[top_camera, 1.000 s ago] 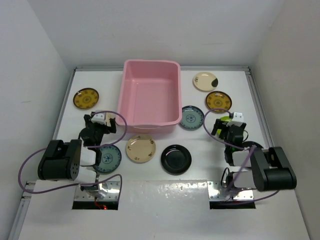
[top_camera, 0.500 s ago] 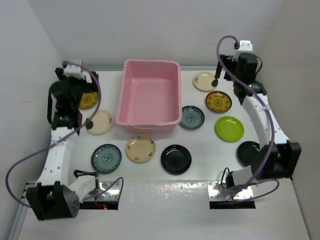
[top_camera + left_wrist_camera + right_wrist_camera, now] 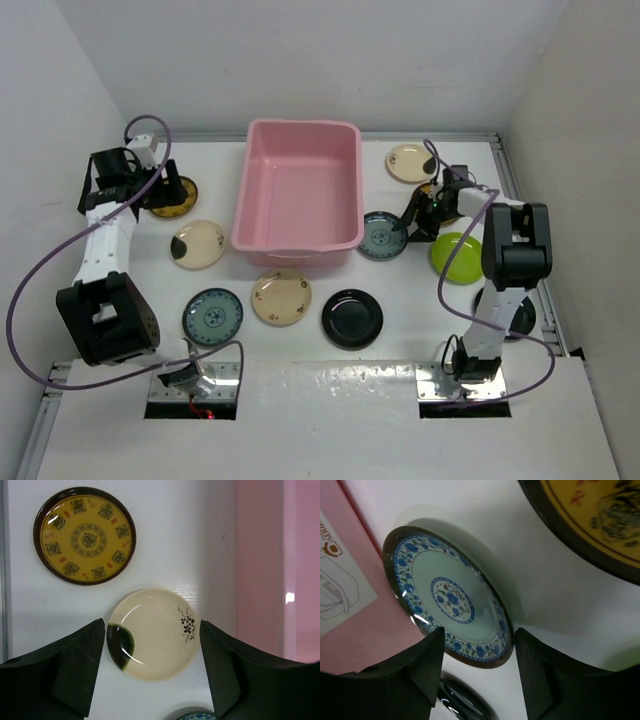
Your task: Place the plates into the plastic bin on the countertop
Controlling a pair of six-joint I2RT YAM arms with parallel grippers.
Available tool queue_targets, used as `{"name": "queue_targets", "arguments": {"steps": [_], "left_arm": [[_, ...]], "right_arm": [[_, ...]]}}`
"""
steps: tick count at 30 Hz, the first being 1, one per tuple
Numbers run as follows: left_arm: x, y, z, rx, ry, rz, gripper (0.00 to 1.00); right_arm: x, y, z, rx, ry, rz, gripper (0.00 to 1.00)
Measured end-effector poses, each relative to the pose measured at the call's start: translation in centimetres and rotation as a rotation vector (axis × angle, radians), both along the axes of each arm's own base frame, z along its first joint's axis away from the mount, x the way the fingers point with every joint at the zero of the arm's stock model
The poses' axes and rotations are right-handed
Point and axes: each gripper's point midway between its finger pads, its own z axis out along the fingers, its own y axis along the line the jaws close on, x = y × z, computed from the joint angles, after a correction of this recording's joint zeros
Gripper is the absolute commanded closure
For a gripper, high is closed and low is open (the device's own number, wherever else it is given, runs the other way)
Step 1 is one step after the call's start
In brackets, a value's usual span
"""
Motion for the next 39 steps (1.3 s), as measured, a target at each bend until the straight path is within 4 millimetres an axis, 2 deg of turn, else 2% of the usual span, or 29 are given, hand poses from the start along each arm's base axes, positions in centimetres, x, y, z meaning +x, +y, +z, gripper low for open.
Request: {"name": "queue_targets", "arguments": {"steps": [3,8,12,17,20,23,25,27,29,31,33,34,36,37,38,39], "left_arm": [[-0.2,1.0,-0.4,-0.037,0.006,0.011,0.23],[-0.2,1.6,-1.6,-0.075,0.031,0.014,0.25],[0.0,1.7,-3.0,-0.108,0.062,0.013,0.26],[0.2,1.9,-4.1,-0.128,0.088,0.017,0.26],[0.8,2.7,-4.4,-0.140,0.097,0.039,0.29],[2.1,4.8,-4.5,-0.153,0.099,0.094,0.30],[3.2,6.6,-4.8,-0.167,0.103,0.138,0.30],[4.3,8.2,-5.3,-0.180,0.104,0.176,0.33],[5.2,9.9,-6.4,-0.189,0.117,0.215,0.33],[5.8,11.3,-8.0,-0.198,0.144,0.254,0.33],[6.5,12.6,-9.9,-0.214,0.172,0.293,0.33],[6.7,13.1,-10.9,-0.226,0.187,0.308,0.33],[7.0,13.9,-13.0,-0.255,0.218,0.340,0.32],[7.1,14.2,-14.0,-0.271,0.233,0.357,0.32],[7.1,14.5,-14.9,-0.285,0.247,0.374,0.32],[7.2,14.9,-15.8,-0.303,0.256,0.391,0.32]], "right_arm": [[-0.1,0.7,-0.9,-0.003,0.016,0.011,0.50],[0.1,0.5,-2.2,-0.013,0.017,0.008,0.71],[0.0,0.1,-2.7,-0.012,0.009,-0.003,1.00],[0.0,-0.1,-2.7,0.003,0.006,-0.011,1.00],[0.1,-0.8,-1.8,-0.039,-0.010,-0.029,1.00],[1.2,-3.0,1.7,-0.161,-0.082,-0.098,1.00],[3.3,-4.6,6.5,-0.250,-0.199,-0.156,1.00],[6.4,-5.8,12.4,-0.311,-0.362,-0.214,1.00],[9.3,-5.5,19.1,-0.338,-0.541,-0.246,1.00],[11.3,-3.1,24.5,-0.323,-0.688,-0.232,1.00],[12.4,1.6,27.7,-0.261,-0.778,-0.165,1.00],[13.0,4.6,28.6,-0.216,-0.810,-0.115,1.00],[13.8,10.1,28.0,-0.142,-0.806,-0.015,1.00],[14.3,12.7,26.8,-0.114,-0.787,0.029,1.00],[14.6,14.9,25.1,-0.095,-0.756,0.071,1.00],[14.7,17.5,22.3,-0.082,-0.703,0.119,1.00]]}}
